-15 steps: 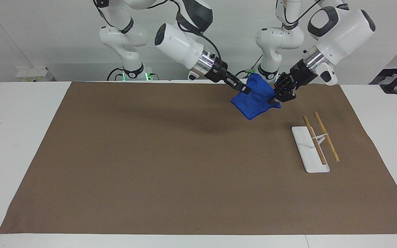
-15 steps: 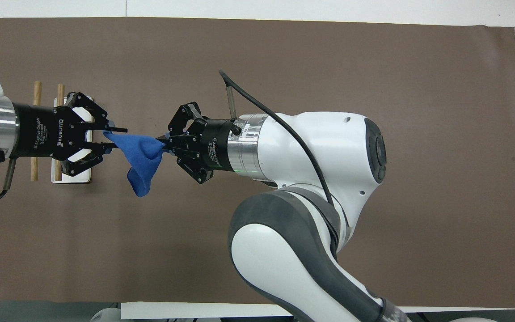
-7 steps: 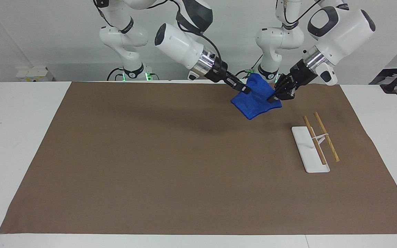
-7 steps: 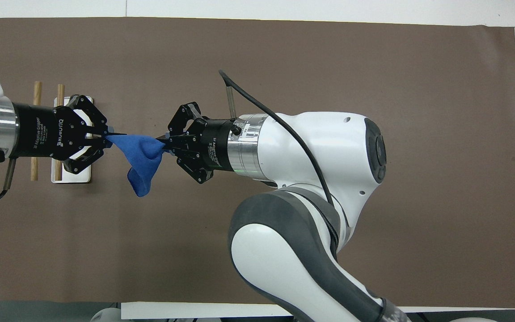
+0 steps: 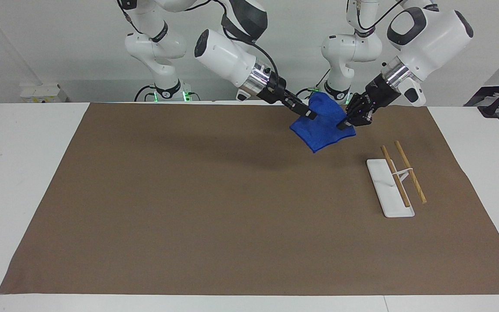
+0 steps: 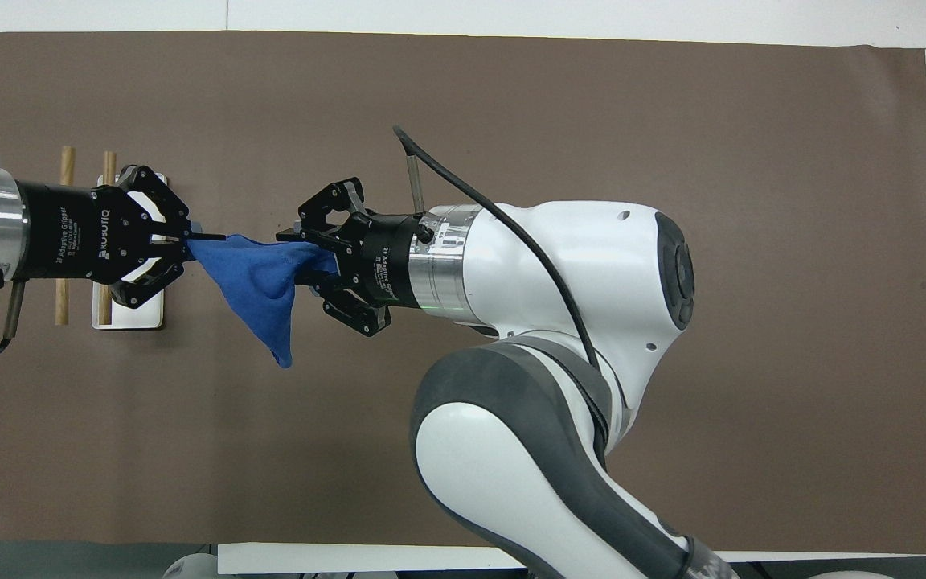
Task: Right arm passes towel to left arm to hang
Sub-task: 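Open the right gripper and withdraw it while the left gripper holds towel, then lower the towel over the wooden dowels with the left gripper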
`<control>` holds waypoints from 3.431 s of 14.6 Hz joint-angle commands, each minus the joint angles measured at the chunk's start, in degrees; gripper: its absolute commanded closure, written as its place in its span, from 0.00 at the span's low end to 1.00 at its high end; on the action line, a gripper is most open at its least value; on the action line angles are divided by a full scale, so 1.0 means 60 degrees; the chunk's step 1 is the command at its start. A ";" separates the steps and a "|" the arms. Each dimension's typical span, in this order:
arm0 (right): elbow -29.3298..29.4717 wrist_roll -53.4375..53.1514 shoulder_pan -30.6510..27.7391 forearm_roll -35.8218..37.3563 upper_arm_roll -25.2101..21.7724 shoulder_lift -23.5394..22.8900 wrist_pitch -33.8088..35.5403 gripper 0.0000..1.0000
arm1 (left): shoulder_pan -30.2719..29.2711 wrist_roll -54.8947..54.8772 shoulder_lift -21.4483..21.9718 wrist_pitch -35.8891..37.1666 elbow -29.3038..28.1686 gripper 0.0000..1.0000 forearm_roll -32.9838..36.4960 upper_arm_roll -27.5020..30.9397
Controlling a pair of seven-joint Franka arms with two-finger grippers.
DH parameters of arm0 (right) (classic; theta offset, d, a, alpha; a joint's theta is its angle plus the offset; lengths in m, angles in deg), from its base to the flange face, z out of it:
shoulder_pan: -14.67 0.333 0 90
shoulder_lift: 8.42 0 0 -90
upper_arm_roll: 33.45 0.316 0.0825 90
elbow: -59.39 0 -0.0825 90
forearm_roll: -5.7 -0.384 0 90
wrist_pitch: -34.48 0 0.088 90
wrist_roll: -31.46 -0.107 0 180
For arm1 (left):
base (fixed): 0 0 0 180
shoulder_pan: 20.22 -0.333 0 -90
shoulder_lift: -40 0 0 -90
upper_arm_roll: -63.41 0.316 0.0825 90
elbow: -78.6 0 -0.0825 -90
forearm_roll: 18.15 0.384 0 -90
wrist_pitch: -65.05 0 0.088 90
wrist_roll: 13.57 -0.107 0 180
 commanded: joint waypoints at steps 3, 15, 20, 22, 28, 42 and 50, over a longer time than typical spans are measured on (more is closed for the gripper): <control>0.0136 0.0542 -0.0094 0.0252 0.0120 -0.0103 0.0002 0.00 | 0.0028 -0.1880 -0.0341 -0.0448 0.0622 1.00 -0.0184 0.0083; -0.0684 0.7362 -0.0372 0.5380 -0.2599 0.0848 0.4170 0.00 | -0.0236 -0.3738 -0.0166 -0.1385 -0.0020 0.99 -0.1151 0.0215; -0.0582 1.0326 0.0725 0.7469 -0.6174 0.1521 0.6532 0.00 | -0.0866 -0.3395 0.0596 -0.2494 -0.1673 0.99 -0.1151 0.0200; -0.0349 1.0943 0.0756 0.7739 -0.6922 0.1712 0.6711 0.00 | -0.0866 -0.2901 0.0538 -0.3227 -0.2055 0.99 -0.1151 0.0200; 0.0722 1.2264 0.0756 0.7798 -0.8361 0.1918 0.8161 0.00 | -0.1611 -0.1813 0.0538 -0.4021 -0.2482 0.99 -0.1151 0.0215; 0.0854 1.2323 0.0785 0.8355 -0.8435 0.1933 0.8674 0.00 | -0.2901 -0.5090 0.0201 -0.5296 -0.2555 0.99 -0.1136 0.0215; 0.0898 1.2323 0.0873 0.8355 -0.8420 0.1933 0.8777 0.00 | -0.3311 -0.7319 0.0054 -0.6219 -0.2555 1.00 -0.1034 0.0229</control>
